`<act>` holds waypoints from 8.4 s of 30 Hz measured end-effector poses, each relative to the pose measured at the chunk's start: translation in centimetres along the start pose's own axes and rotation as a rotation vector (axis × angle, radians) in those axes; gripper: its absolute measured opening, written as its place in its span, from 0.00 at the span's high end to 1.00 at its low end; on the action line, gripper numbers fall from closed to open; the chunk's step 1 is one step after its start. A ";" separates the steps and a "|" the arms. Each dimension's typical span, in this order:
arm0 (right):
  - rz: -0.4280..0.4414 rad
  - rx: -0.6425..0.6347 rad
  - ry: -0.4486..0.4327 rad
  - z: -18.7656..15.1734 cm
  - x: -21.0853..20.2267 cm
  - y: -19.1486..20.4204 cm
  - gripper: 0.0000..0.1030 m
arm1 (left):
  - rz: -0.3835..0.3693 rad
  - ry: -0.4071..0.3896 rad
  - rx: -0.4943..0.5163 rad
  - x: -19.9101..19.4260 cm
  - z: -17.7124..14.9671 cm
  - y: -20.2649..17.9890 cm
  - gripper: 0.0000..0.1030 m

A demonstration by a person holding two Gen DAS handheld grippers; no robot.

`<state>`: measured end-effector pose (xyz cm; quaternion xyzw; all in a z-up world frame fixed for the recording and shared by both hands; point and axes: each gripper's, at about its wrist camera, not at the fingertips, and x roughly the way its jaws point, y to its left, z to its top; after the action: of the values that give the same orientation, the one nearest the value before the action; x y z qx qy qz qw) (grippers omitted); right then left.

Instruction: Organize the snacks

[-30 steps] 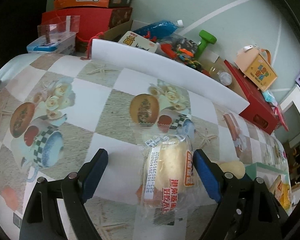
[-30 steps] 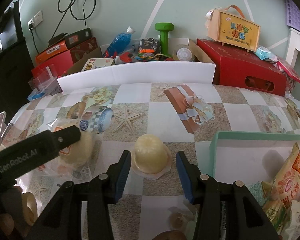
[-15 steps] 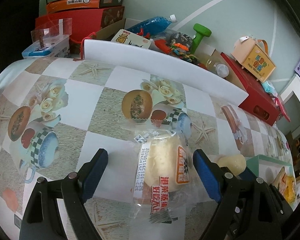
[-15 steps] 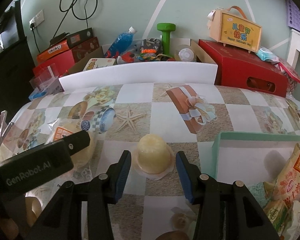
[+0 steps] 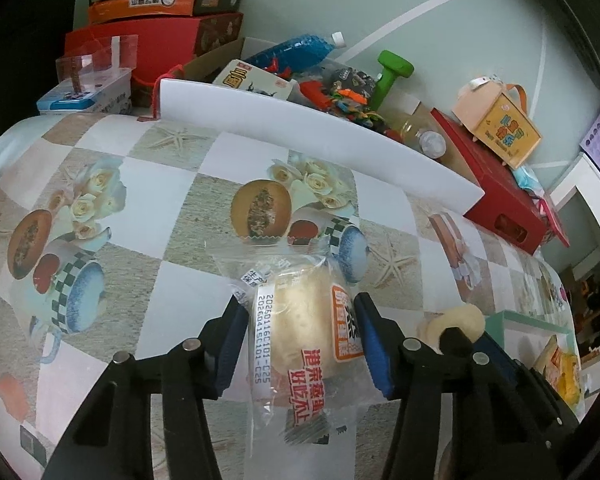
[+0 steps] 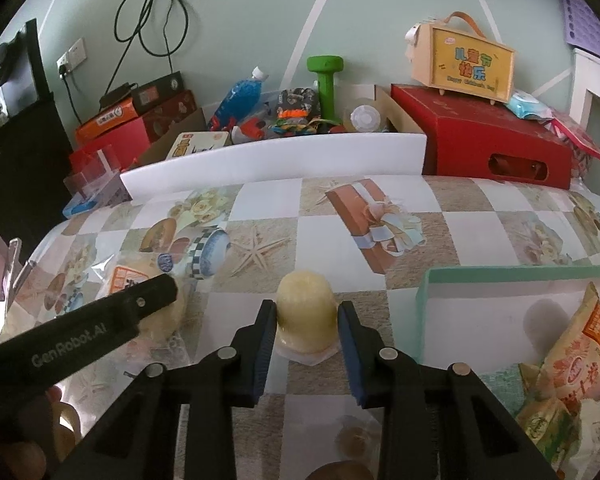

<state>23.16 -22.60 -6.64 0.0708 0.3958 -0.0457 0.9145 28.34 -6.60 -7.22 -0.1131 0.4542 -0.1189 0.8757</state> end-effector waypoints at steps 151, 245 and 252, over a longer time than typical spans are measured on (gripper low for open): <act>-0.261 0.269 0.052 -7.2 -18.9 -17.6 0.00 | -0.029 -0.097 0.252 -11.9 -9.6 -15.0 0.00; -0.233 -0.025 0.224 -11.8 -15.2 -9.6 0.00 | 0.278 0.054 0.129 -10.0 -15.8 -5.5 0.01; -0.235 -0.031 0.230 -11.9 -15.1 -9.5 0.00 | 0.280 0.050 0.137 -10.1 -15.8 -5.6 0.01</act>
<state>2.98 -29.60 -4.51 0.0147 0.5041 -0.1377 0.8525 9.06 -10.18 -6.63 0.0144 0.4780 -0.0292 0.8778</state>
